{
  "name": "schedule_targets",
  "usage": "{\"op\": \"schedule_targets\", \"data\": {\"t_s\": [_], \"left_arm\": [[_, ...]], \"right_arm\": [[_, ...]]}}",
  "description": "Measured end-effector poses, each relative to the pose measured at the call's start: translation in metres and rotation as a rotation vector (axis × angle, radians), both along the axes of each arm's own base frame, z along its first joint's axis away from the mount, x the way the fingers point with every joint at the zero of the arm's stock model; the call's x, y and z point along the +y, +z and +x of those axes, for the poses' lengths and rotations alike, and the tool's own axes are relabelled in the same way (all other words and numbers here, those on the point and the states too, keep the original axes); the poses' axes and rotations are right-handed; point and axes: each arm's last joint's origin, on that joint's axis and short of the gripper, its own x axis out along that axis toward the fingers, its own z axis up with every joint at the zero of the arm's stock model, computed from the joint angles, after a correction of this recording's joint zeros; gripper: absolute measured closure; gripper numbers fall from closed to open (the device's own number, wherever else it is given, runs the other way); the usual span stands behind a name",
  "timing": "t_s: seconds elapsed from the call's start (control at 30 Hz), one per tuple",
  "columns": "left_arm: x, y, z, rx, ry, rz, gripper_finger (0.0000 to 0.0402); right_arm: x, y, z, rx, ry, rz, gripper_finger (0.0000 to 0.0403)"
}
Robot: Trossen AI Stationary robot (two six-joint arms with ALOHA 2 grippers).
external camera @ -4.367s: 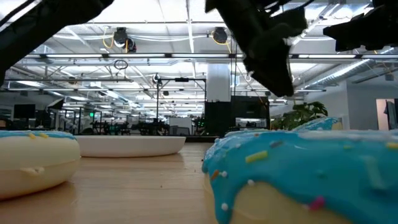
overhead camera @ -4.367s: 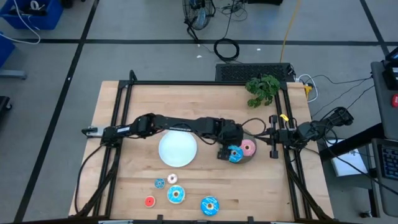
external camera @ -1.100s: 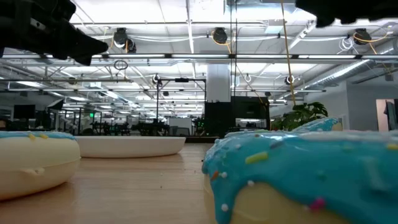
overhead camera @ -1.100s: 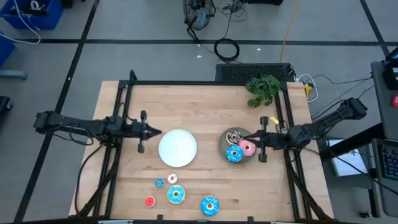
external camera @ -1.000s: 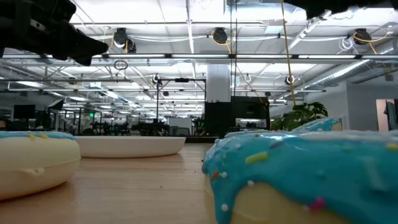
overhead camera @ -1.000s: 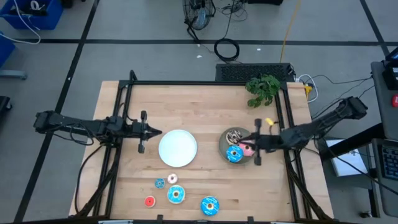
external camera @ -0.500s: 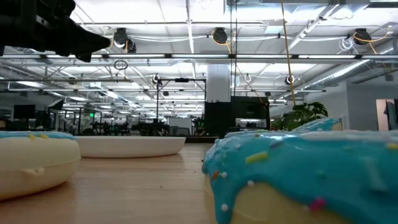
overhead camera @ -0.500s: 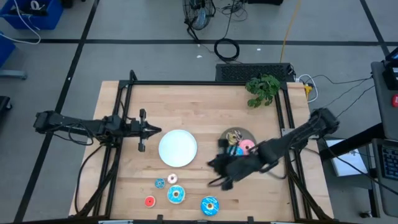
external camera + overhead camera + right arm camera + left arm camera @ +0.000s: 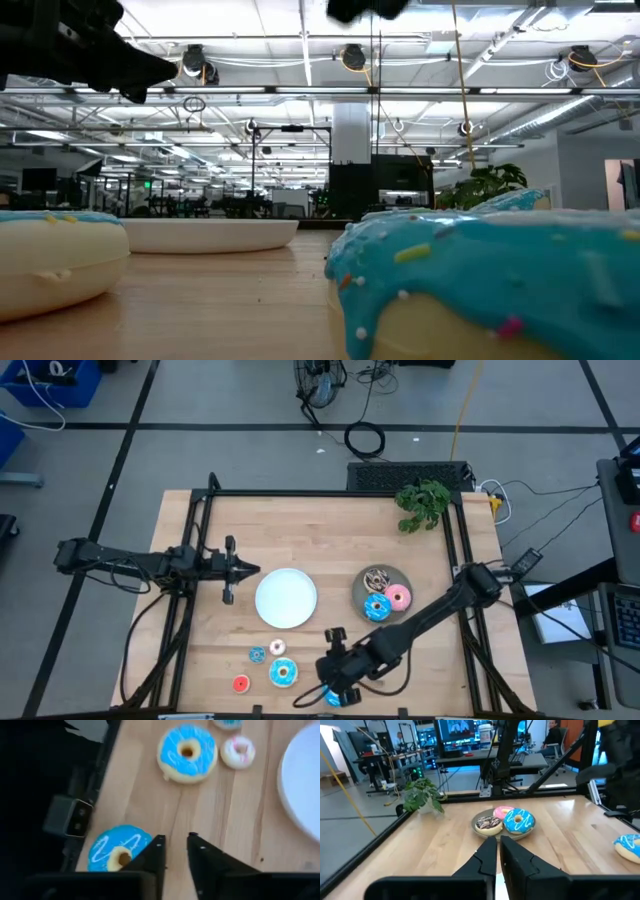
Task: Pick & Place donuts
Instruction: Put the large blue donut on the white plate
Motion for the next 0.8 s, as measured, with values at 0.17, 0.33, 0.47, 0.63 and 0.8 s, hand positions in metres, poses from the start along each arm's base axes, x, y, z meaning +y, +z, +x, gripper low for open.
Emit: {"op": "schedule_targets", "data": {"t_s": [0.17, 0.33, 0.47, 0.63, 0.8], "left_arm": [[0.000, -0.001, 0.000, 0.008, 0.000, -0.002, 0.0367], [0.000, -0.001, 0.000, 0.014, -0.010, 0.003, 0.0367], [0.000, -0.001, 0.000, 0.014, -0.011, 0.011, 0.0366], [0.000, -0.001, 0.000, 0.015, -0.014, 0.007, 0.0366], [-0.001, -0.002, 0.000, 0.020, -0.019, -0.003, 0.0366]], "right_arm": [[0.002, -0.021, -0.007, 0.051, -0.008, 0.004, 0.0245], [0.001, -0.033, -0.011, 0.070, -0.004, 0.000, 0.0169], [0.002, -0.038, -0.010, 0.036, 0.000, 0.011, 0.0131], [0.002, -0.050, -0.011, 0.018, 0.002, 0.028, 0.0118], [0.010, -0.058, -0.016, -0.006, -0.003, 0.063, 0.0122]]}}
